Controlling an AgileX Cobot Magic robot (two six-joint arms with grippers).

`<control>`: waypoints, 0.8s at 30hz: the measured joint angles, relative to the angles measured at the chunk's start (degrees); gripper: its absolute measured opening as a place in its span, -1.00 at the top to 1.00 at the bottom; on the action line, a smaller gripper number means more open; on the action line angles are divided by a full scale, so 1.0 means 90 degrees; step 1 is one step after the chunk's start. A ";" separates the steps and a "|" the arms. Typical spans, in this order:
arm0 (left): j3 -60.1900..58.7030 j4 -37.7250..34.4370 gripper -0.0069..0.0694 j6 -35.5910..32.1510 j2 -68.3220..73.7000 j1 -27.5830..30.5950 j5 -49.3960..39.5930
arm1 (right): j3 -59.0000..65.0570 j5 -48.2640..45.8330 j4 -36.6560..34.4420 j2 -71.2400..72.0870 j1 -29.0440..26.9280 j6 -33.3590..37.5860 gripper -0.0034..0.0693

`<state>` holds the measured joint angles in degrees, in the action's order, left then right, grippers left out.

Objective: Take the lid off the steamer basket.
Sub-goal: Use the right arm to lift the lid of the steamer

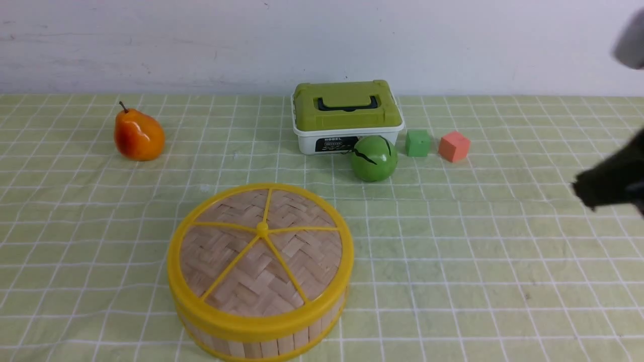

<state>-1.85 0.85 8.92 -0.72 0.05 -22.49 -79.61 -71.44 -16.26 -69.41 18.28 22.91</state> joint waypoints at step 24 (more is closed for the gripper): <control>0.0000 0.0000 0.19 0.0000 0.0000 0.0000 0.0000 | -0.5254 0.0002 0.0988 -0.6210 0.2786 -0.1310 -0.07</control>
<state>-1.85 0.85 8.92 -0.72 0.05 -22.49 -126.89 -71.42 -7.37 -125.30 43.36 11.13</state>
